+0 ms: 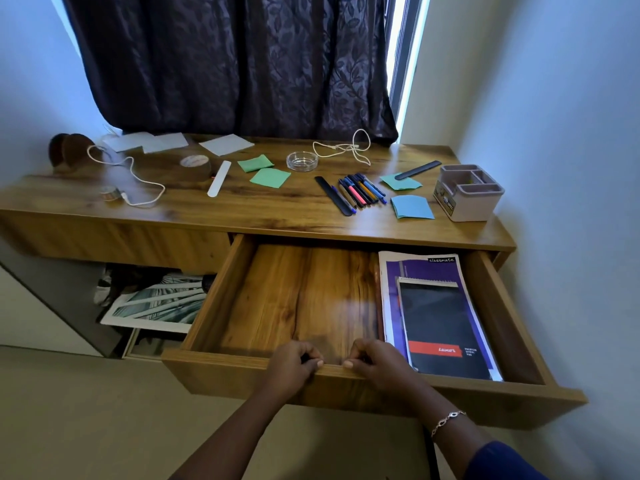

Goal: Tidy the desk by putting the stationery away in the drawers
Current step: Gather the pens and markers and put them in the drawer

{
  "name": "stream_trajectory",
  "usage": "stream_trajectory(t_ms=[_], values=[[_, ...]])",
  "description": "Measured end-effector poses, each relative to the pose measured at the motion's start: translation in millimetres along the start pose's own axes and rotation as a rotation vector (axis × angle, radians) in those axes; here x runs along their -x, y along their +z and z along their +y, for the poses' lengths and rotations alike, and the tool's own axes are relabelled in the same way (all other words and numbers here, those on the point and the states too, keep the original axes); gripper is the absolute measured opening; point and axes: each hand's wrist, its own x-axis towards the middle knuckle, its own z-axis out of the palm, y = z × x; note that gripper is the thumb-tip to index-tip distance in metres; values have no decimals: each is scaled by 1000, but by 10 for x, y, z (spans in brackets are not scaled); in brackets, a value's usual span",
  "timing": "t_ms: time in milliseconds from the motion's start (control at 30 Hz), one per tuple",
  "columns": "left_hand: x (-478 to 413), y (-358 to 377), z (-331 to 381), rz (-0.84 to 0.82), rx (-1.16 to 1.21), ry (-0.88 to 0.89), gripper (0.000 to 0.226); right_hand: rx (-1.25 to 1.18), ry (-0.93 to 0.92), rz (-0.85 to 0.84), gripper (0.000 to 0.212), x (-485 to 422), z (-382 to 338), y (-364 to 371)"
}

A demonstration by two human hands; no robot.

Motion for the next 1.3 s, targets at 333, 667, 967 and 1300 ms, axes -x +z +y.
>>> stream_trajectory(t_ms=[333, 667, 967, 1300], values=[[35, -3, 21, 7, -46, -18, 6, 18, -6, -17, 20, 21, 10, 26], [-600, -184, 113, -12, 21, 15, 11, 58, 42, 12, 25, -519, 169, -229], [-1640, -637, 357, 7, -6, 133, 14, 149, 52, 120, 21, -1289, 3, -735], [-2687, -918, 822, 54, -7, 260, 36, 283, 112, 250, 13, -2252, -240, -1584]])
